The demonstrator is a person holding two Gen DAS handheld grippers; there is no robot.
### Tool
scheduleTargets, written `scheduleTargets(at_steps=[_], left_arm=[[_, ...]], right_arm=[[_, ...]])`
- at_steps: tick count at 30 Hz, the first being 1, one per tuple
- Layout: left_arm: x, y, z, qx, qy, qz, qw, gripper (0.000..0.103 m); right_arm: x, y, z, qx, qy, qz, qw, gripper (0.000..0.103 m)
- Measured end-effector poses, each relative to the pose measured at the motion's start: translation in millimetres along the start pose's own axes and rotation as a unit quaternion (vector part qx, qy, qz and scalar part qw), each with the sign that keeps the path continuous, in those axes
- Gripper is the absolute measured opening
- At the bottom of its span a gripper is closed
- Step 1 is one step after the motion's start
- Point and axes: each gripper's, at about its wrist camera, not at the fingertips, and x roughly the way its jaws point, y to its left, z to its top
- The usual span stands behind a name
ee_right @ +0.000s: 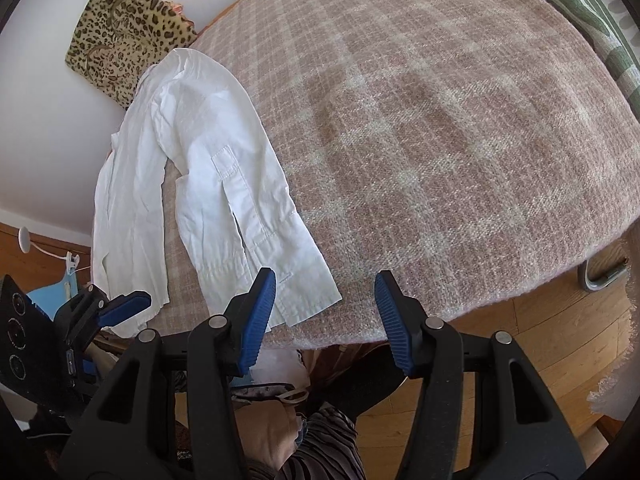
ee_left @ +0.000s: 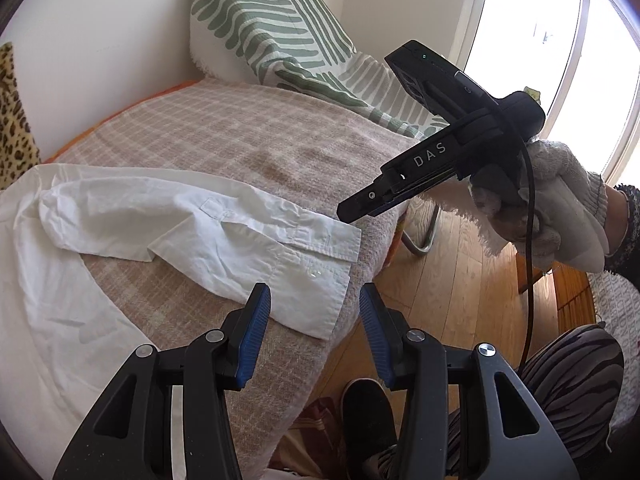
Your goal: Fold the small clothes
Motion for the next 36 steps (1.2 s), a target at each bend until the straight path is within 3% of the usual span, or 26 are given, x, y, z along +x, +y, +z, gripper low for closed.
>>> scheduleTargets(at_steps=[5,6,7,11,15,20,22,24,25,27,33,36], left_arm=[[18.4,-5.4,1.7,0.007,0.007,-0.009,0.9999,0.045],[21.4,-7.1,1.5,0.01,0.007,-0.01,0.9999,0.045],[24.5,-10.1,1.1,0.013,0.007,-0.013,0.9998,0.045],[33.6,-15.9,-1.0,0.015,-0.001,-0.007,0.9999,0.062],[40.0,-14.6,1.2,0.005,-0.025,0.014,0.9996,0.062],[45.1,-2.6,7.1,-0.038,-0.059,0.023,0.9973,0.061],[45.9,0.7,8.1,-0.046,-0.07,0.018,0.9963,0.049],[48.0,4.9,10.2,-0.054,-0.072,0.004,0.9959,0.017],[46.3,7.3,10.2,-0.063,-0.076,-0.006,0.995,0.012],[41.2,14.1,9.1,-0.076,-0.093,-0.019,0.9925,0.006],[22.4,32.7,0.6,-0.118,-0.123,-0.033,0.9848,0.003],[8.0,40.4,-1.9,-0.13,-0.14,-0.033,0.9809,0.003]], right_arm=[[14.6,13.3,-3.0,-0.02,0.014,-0.012,1.0,0.034],[16.4,14.9,-2.5,-0.016,0.022,-0.002,1.0,0.015],[18.4,13.8,-2.1,-0.001,0.031,0.019,0.999,0.007],[13.5,17.4,-0.1,0.019,0.025,0.043,0.999,0.006],[-5.2,20.2,2.5,0.036,0.009,0.096,0.995,0.006],[-21.7,26.5,1.9,0.043,-0.002,0.122,0.992,0.006],[-23.0,28.4,2.3,0.044,-0.001,0.125,0.991,0.006],[-21.9,29.3,2.1,0.048,0.004,0.122,0.991,0.006],[-20.7,29.3,1.4,0.05,0.006,0.123,0.991,0.006],[-19.5,29.1,1.5,0.054,0.01,0.127,0.99,0.006],[-28.0,29.1,15.2,0.058,0.019,0.168,0.984,0.009],[-39.1,24.4,32.7,0.051,-0.002,0.176,0.983,0.012]])
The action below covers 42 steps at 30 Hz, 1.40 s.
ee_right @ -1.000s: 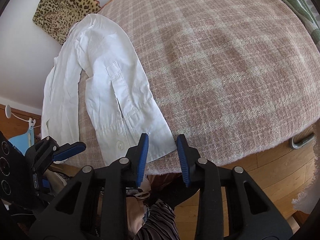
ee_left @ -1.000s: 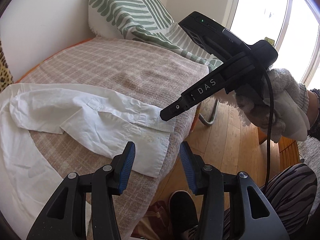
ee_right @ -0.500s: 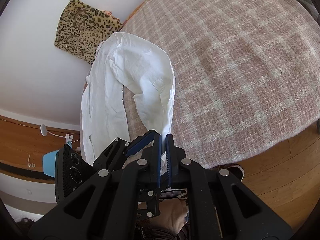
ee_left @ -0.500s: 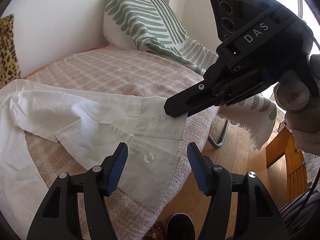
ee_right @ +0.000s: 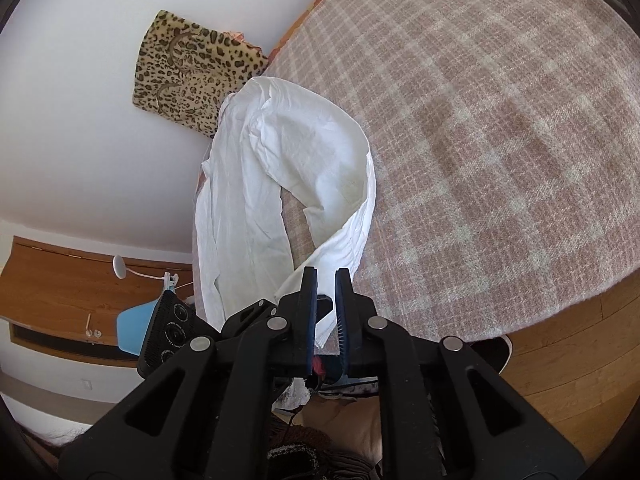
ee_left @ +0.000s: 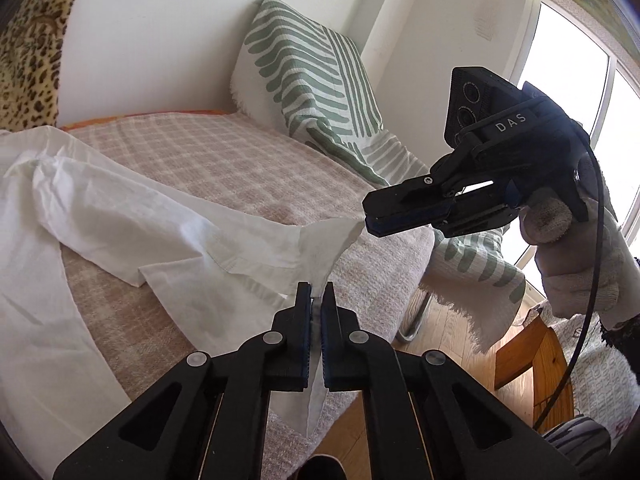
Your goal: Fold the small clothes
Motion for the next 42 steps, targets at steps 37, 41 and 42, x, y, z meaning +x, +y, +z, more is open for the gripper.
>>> scheduleTargets(at_steps=[37,41,42], left_arm=[[-113.1,62.8,-29.3,-0.131,-0.093,0.044,0.986,0.003],[-118.5,63.6,-39.6,-0.163,-0.097,0.058,0.9801,0.003],[-119.3,65.2,-43.1,-0.174,-0.098,0.062,0.9779,0.003]], right_arm=[[294.6,203.9,256.5,-0.23,0.054,-0.265,0.935,0.002],[295.2,241.8,258.6,-0.256,0.04,-0.276,0.926,0.002],[297.5,250.2,258.2,-0.258,0.041,-0.275,0.925,0.002]])
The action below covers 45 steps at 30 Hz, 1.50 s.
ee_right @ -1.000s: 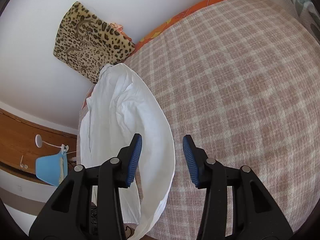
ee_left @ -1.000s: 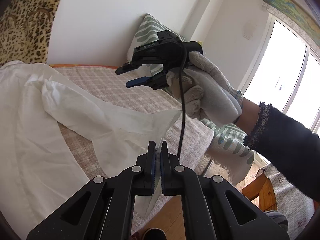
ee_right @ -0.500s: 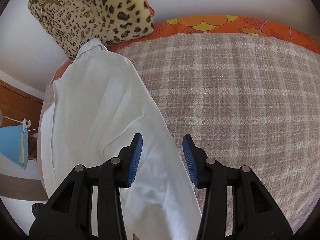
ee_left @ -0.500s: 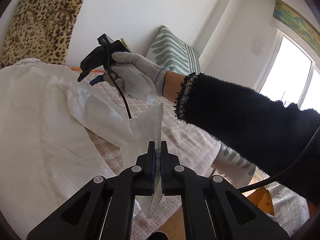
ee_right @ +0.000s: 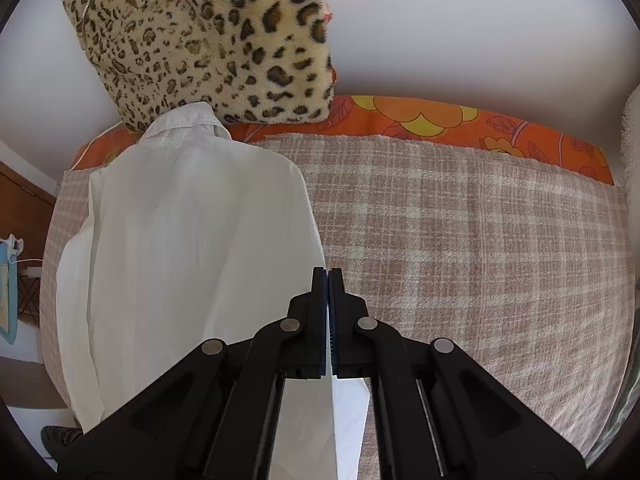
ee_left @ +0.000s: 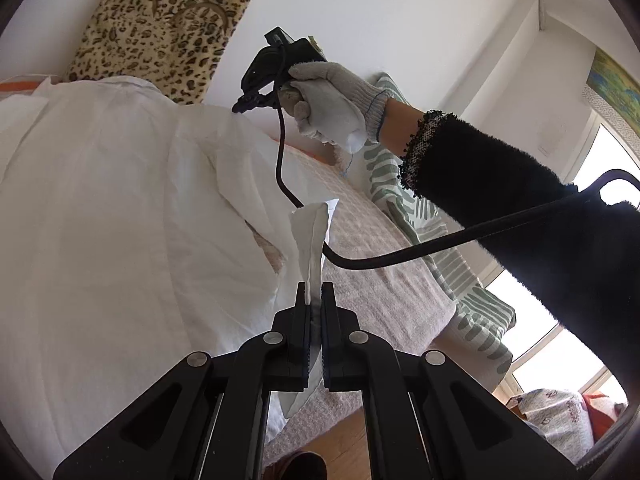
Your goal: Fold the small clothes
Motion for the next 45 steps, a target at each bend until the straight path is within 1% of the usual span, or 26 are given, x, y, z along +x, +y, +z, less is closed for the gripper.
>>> scheduleTargets(at_steps=[4,8,11,12,14,15,16,17,18,19,20,23,27,28,29,30,31,33,35,39,40,43,44,45], left_arm=[[-4.4,11.4,-12.6,-0.04,-0.003,0.017,0.9991,0.003],[-19.9,24.0,-19.7,-0.056,-0.01,0.039,0.9976,0.003],[-29.9,29.6,-24.8,-0.058,-0.007,0.052,0.9969,0.003],[-32.6,31.4,-26.5,-0.057,-0.007,0.059,0.9966,0.002],[-35.7,36.0,-31.1,-0.068,-0.004,0.063,0.9957,0.002],[-36.1,38.4,-33.5,-0.074,-0.004,0.065,0.9951,0.002],[-35.9,38.2,-35.9,-0.073,-0.002,0.064,0.9953,0.002],[-34.1,36.4,-37.8,-0.067,0.002,0.064,0.9957,0.002],[-32.4,34.2,-39.2,-0.061,0.004,0.063,0.9961,0.002],[-31.7,34.2,-38.7,-0.06,0.005,0.06,0.9964,0.002],[-31.1,33.2,-38.8,-0.06,0.004,0.056,0.9966,0.002],[-30.5,30.0,-37.1,-0.047,0.003,0.057,0.9973,0.002],[-33.6,32.3,-36.6,-0.05,0.002,0.057,0.9971,0.002],[-33.9,32.1,-36.8,-0.05,0.001,0.057,0.9971,0.002],[-34.2,32.4,-36.5,-0.051,0.0,0.057,0.9971,0.002],[-34.4,31.8,-37.1,-0.05,0.001,0.056,0.9972,0.002],[-34.9,31.0,-37.2,-0.048,0.0,0.055,0.9974,0.002],[-36.5,27.3,-38.2,-0.04,-0.001,0.053,0.9978,0.001],[-37.9,24.7,-40.3,-0.038,-0.001,0.048,0.9981,0.001],[-34.2,17.3,-44.9,-0.038,0.007,0.036,0.9986,0.001],[-32.7,15.1,-45.5,-0.033,0.008,0.034,0.9988,0.001],[-30.1,12.1,-46.3,-0.027,0.007,0.032,0.9991,0.001],[-29.8,12.9,-46.5,-0.027,0.007,0.034,0.9991,0.001],[-29.6,14.8,-47.0,-0.03,0.009,0.034,0.9989,0.001]], right_arm=[[-2.1,40.1,16.5,-0.013,-0.011,0.002,1.0,0.002],[10.8,85.1,25.8,-0.034,-0.009,0.005,0.999,0.002],[14.1,108.7,25.8,-0.055,-0.003,0.032,0.998,0.002],[12.3,109.9,25.0,-0.054,-0.005,0.025,0.998,0.002],[6.2,102.7,27.0,-0.053,-0.013,-0.012,0.998,0.002],[3.5,94.4,29.2,-0.049,-0.011,-0.027,0.998,0.007],[1.7,84.0,31.0,-0.046,-0.006,-0.045,0.998,0.025],[1.6,74.6,31.2,-0.045,0.0,-0.061,0.997,0.04],[3.8,63.2,31.1,-0.043,0.008,-0.072,0.996,0.064],[6.2,54.6,28.8,-0.04,0.01,-0.083,0.996,0.066],[9.8,47.9,26.2,-0.039,0.015,-0.093,0.995,0.066],[27.9,35.5,15.2,-0.036,0.039,-0.111,0.992,0.056],[47.1,19.9,6.8,-0.016,0.065,-0.132,0.989,0.053],[50.4,17.0,4.7,-0.012,0.069,-0.123,0.99,0.036],[53.4,14.0,1.9,-0.003,0.076,-0.105,0.992,0.022],[55.5,11.5,-1.3,0.01,0.078,-0.086,0.993,0.003],[54.5,11.0,-2.4,0.017,0.072,-0.077,0.994,0.003],[48.4,18.4,-1.6,0.009,0.053,-0.084,0.995,0.003],[38.3,31.9,2.4,0.005,0.036,-0.08,0.996,0.002],[24.2,77.4,18.6,-0.027,0.007,-0.057,0.998,0.002],[26.4,91.2,22.2,-0.041,0.006,-0.051,0.998,0.002],[44.8,129.4,20.9,-0.085,0.029,-0.012,0.996,0.002],[50.3,140.4,17.1,-0.095,0.029,-0.018,0.995,0.002],[54.4,147.4,14.9,-0.099,0.033,-0.021,0.994,0.007]])
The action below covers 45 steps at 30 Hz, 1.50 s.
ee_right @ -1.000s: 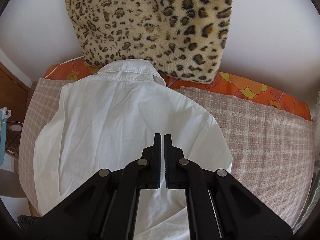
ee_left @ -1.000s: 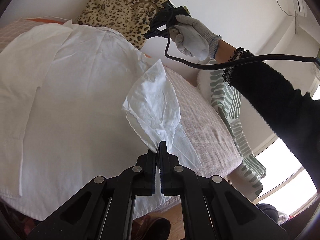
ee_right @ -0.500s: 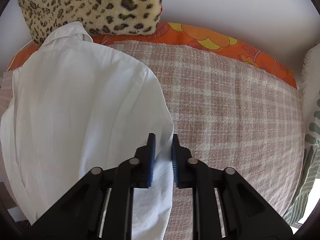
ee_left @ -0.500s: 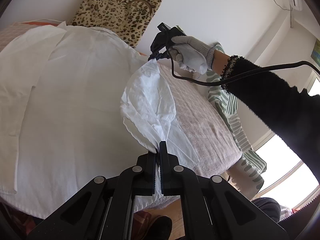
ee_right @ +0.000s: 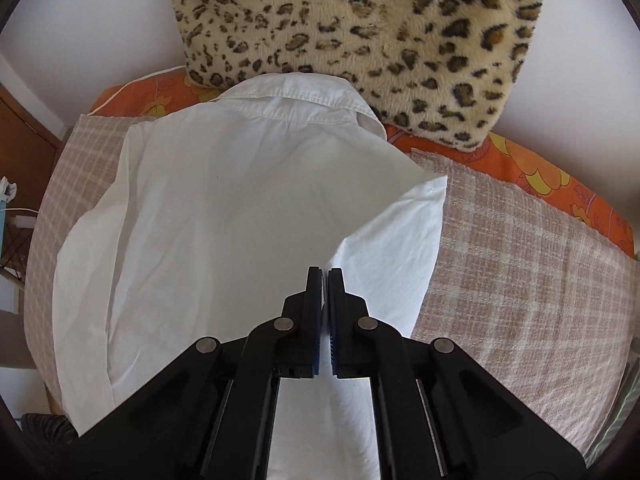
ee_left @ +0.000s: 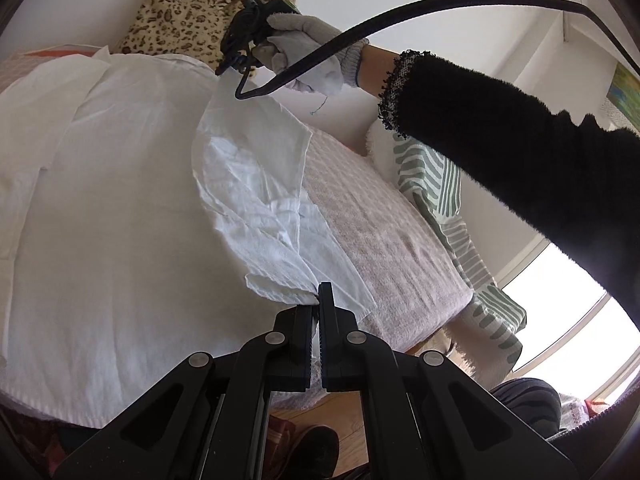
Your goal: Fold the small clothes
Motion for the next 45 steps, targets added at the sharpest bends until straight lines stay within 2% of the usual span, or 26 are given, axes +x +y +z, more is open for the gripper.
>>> scheduleTargets(at_steps=[1,3,6,8,10,12,16,18,20,24,26,28,31,34,38,42,45], left_arm=[[0.5,1.4,-0.3,-0.003,0.003,0.001,1.0,0.001],[-1.9,3.7,-1.1,-0.005,0.003,0.004,1.0,0.001],[-7.0,5.2,-0.8,-0.004,-0.001,0.008,1.0,0.001],[-10.2,8.1,0.9,-0.01,-0.005,0.009,0.9999,0.001],[-13.5,9.8,3.7,-0.017,-0.011,0.009,0.9998,0.001],[-19.2,11.9,6.9,-0.024,-0.02,0.006,0.9995,0.001],[-35.8,15.5,13.6,-0.017,-0.039,0.009,0.999,0.001],[-39.9,19.5,15.1,-0.016,-0.039,0.011,0.9991,0.001],[-40.5,22.8,16.9,-0.02,-0.036,0.013,0.9991,0.001],[-40.6,19.1,15.0,-0.009,-0.033,0.02,0.9992,0.001],[-39.4,17.7,15.2,-0.006,-0.031,0.021,0.9993,0.001],[-38.5,17.7,16.8,-0.002,-0.029,0.026,0.9993,0.001],[-30.9,19.3,19.1,0.011,-0.011,0.043,0.999,0.001],[-18.7,29.5,23.2,-0.004,0.002,0.057,0.9983,0.001],[11.0,35.7,22.9,0.008,0.061,0.07,0.9956,0.001],[18.1,39.7,15.7,0.008,0.075,0.078,0.9941,0.001],[15.9,43.7,17.5,0.002,0.069,0.086,0.994,0.001]], right_arm=[[2.7,3.2,-1.2,0.001,0.007,0.001,1.0,0.02],[-4.6,0.6,-8.3,0.007,-0.001,0.003,1.0,0.036],[-38.3,-25.8,-30.0,0.029,-0.033,0.017,0.999,0.037],[-63.3,-60.5,-54.4,0.077,-0.051,0.039,0.995,0.038],[-81.2,-91.9,-88.9,0.123,-0.058,0.056,0.989,0.039],[-91.2,-112.3,-128.3,0.142,-0.058,0.052,0.987,0.039],[-90.2,-133.0,-203.9,0.125,-0.058,0.017,0.99,0.039],[-81.0,-133.3,-231.4,0.115,-0.048,0.031,0.992,0.039],[-72.4,-123.7,-245.6,0.093,-0.044,0.028,0.994,0.039],[-58.9,-91.6,-245.6,0.037,-0.051,0.034,0.997,0.039],[-54.2,-81.6,-236.8,0.019,-0.06,0.021,0.998,0.04],[-47.4,-77.5,-228.2,0.002,-0.064,-0.006,0.998,0.047],[-41.6,-80.4,-217.0,-0.006,-0.073,-0.023,0.997,0.047],[-45.8,-89.9,-207.0,0.012,-0.104,0.002,0.994,0.047],[-40.1,-92.1,-198.7,-0.001,-0.105,-0.004,0.994,0.047],[-40.5,-82.1,-195.3,-0.043,-0.127,-0.016,0.991,0.047],[-32.9,-88.0,-187.6,-0.037,-0.129,-0.007,0.991,0.047]])
